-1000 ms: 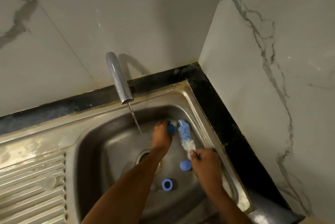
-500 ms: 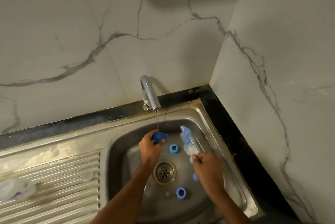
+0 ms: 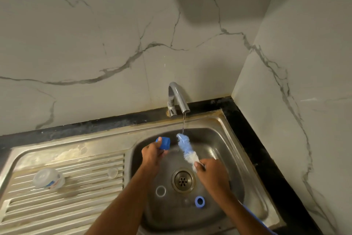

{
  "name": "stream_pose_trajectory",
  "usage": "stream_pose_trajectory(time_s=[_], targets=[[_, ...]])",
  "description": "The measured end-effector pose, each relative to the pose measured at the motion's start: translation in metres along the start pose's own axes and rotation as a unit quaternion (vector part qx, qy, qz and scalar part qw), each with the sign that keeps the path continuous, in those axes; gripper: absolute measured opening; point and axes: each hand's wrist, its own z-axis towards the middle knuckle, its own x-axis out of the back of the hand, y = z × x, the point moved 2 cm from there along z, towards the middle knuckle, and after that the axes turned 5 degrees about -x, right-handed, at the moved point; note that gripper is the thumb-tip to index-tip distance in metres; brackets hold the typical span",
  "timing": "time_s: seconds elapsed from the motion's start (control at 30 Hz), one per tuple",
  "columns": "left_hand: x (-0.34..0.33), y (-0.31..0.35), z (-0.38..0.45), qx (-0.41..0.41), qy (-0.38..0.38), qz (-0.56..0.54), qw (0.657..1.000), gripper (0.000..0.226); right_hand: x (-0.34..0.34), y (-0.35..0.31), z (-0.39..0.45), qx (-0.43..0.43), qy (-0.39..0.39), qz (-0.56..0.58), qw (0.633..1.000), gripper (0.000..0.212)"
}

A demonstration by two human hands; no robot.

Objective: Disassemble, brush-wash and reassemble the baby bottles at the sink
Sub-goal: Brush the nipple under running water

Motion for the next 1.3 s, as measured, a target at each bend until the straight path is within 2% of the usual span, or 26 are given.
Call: stream_pose_trajectory(time_s=[0.1, 0.2, 0.33, 0.47, 0.6, 0.7, 0.73, 0.83, 0.93, 1.0, 1.07, 1.1, 1.13, 1.2, 1.23, 1.27, 1.3], targets=[[0.004, 0.01, -0.008, 0.087, -0.05, -0.112, 0.989, 0.042, -0.009, 0.012, -0.013, 0.023, -0.024, 0.016, 0.999, 0.035], [0.004, 0.011, -0.015, 0.12, -0.073, -0.092, 0.986, 0.04, -0.014, 0.018, -0.021, 0.071, -0.029, -0.003, 0.997, 0.037], [-0.005, 0.007, -0.027, 0.107, -0.119, -0.014, 0.987, 0.031, -0.007, 0.002, -0.021, 0.149, 0.009, -0.147, 0.978, 0.021], [-0.017, 0.016, -0.039, 0.083, -0.141, 0.035, 0.986, 0.03, 0.004, -0.014, -0.013, 0.188, 0.043, -0.283, 0.94, 0.031], [-0.031, 0.034, -0.046, 0.083, -0.136, 0.012, 0.987, 0.025, 0.006, -0.018, -0.007, 0.193, 0.082, -0.311, 0.927, 0.025], [-0.04, 0.044, -0.049, 0.071, -0.154, 0.02, 0.985, 0.03, -0.001, -0.016, -0.014, 0.223, 0.123, -0.325, 0.911, 0.023], [-0.041, 0.045, -0.05, 0.073, -0.154, 0.016, 0.985, 0.03, -0.005, -0.015, -0.015, 0.225, 0.116, -0.313, 0.916, 0.02], [-0.032, 0.042, -0.047, 0.088, -0.12, -0.024, 0.989, 0.027, -0.008, -0.016, -0.01, 0.182, 0.054, -0.149, 0.97, 0.013], [-0.022, 0.042, -0.047, 0.105, -0.116, -0.048, 0.987, 0.029, 0.0, -0.019, 0.003, 0.116, 0.036, 0.079, 0.989, 0.009], [-0.022, 0.047, -0.051, 0.106, -0.14, -0.058, 0.983, 0.025, 0.003, -0.013, 0.007, -0.021, 0.028, 0.27, 0.962, 0.011], [-0.026, 0.054, -0.056, 0.104, -0.159, -0.074, 0.979, 0.024, -0.005, -0.011, 0.004, -0.166, -0.037, 0.436, 0.884, 0.017], [-0.027, 0.057, -0.056, 0.101, -0.166, -0.083, 0.977, 0.026, -0.01, -0.014, 0.0, -0.19, -0.07, 0.459, 0.865, 0.018], [-0.028, 0.059, -0.055, 0.099, -0.167, -0.087, 0.977, 0.029, -0.015, -0.016, -0.005, -0.179, -0.087, 0.442, 0.875, 0.016], [-0.027, 0.061, -0.054, 0.092, -0.15, -0.083, 0.981, 0.032, -0.018, -0.019, -0.011, -0.066, -0.08, 0.32, 0.942, 0.01], [-0.026, 0.059, -0.054, 0.09, -0.143, -0.08, 0.982, 0.032, -0.015, -0.019, -0.011, 0.015, -0.057, 0.187, 0.981, 0.009], [-0.026, 0.055, -0.056, 0.095, -0.14, -0.07, 0.983, 0.031, -0.009, -0.019, -0.01, 0.076, -0.023, 0.016, 0.997, 0.009], [-0.025, 0.051, -0.059, 0.105, -0.14, -0.063, 0.983, 0.029, 0.0, -0.019, -0.006, 0.101, 0.041, -0.146, 0.983, 0.005]])
